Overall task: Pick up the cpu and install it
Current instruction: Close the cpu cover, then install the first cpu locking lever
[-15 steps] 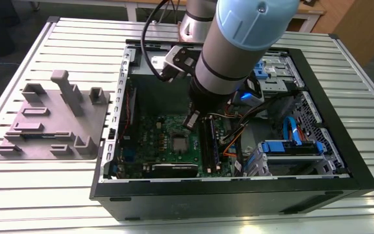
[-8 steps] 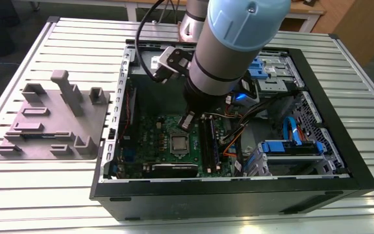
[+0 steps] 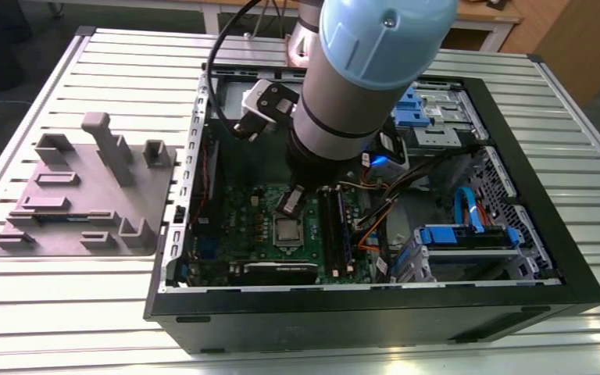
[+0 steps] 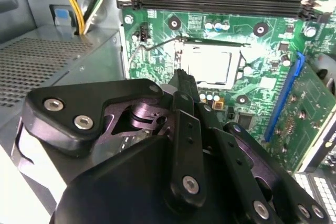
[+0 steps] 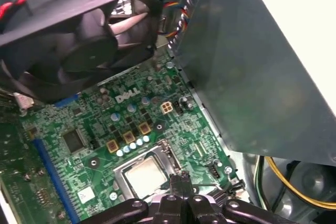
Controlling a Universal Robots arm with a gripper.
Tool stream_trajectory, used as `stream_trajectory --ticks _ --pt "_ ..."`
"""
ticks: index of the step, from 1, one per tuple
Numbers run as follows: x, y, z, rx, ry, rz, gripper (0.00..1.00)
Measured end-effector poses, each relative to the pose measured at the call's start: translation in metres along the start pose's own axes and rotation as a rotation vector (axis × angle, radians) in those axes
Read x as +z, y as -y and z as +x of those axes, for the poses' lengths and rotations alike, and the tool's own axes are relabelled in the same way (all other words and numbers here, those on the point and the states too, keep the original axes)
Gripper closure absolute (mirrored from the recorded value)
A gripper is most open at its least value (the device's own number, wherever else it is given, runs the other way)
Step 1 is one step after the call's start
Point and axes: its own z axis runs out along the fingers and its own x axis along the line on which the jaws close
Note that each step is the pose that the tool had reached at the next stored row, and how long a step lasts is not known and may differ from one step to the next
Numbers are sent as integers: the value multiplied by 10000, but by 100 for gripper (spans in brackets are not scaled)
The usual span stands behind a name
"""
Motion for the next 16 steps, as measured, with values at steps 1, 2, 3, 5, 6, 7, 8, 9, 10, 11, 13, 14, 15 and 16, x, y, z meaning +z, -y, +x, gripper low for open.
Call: stream_trajectory --ticks 1,2,3,5,6,7,8,9,10,11,13,14,15,16 --pt "0 -3 7 -5 1 -1 90" --pt "0 -5 9 -11 0 -2 90" --pt "0 -5 9 -12 0 -2 90" --pt "0 -5 10 -12 0 -2 90" --pt "0 -5 10 -13 -1 -3 90" --pt "0 -5 10 -13 -1 -3 90" --pt "0 -5 10 -13 -1 -2 90" --pt "0 -5 10 -13 -1 -2 90" --pt "0 -5 10 -14 -1 -3 90" --pt "0 -5 10 -14 -1 -2 90" --pt "0 -5 10 -14 -1 -3 90" --pt "0 -5 10 -14 -1 -3 90" --pt "0 -5 10 -14 -1 -3 90" --pt "0 -5 10 -14 -1 -3 90"
